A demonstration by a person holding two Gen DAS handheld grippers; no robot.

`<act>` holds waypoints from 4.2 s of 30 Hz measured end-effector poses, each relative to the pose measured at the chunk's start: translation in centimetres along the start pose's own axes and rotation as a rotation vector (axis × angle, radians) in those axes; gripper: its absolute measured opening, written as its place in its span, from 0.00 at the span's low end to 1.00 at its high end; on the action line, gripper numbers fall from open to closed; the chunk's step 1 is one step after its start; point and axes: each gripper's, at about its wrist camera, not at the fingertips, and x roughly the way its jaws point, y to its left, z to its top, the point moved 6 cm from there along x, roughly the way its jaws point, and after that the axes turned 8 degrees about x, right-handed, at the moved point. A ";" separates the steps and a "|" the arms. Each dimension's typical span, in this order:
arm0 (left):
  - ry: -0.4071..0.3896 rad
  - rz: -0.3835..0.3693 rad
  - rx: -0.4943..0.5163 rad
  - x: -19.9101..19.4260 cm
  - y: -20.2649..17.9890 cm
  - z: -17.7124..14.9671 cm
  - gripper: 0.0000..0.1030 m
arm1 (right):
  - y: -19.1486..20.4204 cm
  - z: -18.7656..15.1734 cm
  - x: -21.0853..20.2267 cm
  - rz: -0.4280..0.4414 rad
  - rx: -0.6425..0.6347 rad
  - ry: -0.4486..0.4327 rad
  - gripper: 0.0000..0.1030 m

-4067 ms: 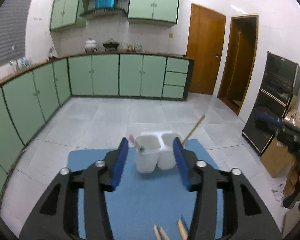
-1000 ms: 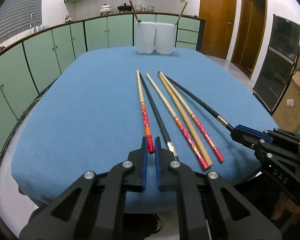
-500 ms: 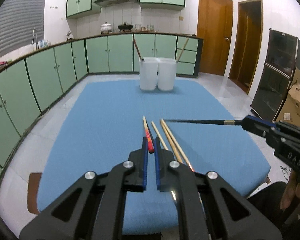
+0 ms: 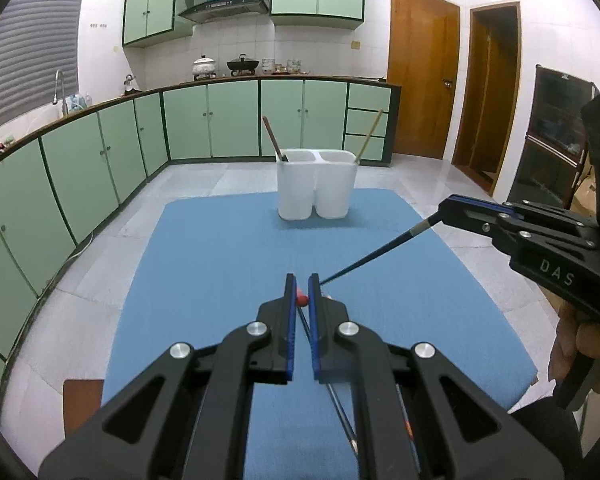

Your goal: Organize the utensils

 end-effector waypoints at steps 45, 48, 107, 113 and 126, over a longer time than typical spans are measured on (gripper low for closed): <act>-0.165 -0.051 0.008 9.2 3.6 27.0 0.05 | -5.4 24.7 5.9 -0.090 -0.042 -0.063 0.06; -0.195 -0.039 0.007 10.2 3.5 29.1 0.05 | -6.4 26.4 7.0 -0.113 -0.055 -0.075 0.06; -0.015 0.085 -0.112 -4.8 -3.6 -15.4 0.41 | 3.0 -20.9 -3.8 -0.096 0.091 0.079 0.25; 0.007 0.103 -0.140 -3.9 -3.6 -16.8 0.43 | 2.9 -21.6 -2.6 -0.106 0.074 0.099 0.24; 0.020 0.125 -0.173 -3.8 -2.4 -17.2 0.45 | 2.0 -22.3 -0.8 -0.126 0.069 0.136 0.09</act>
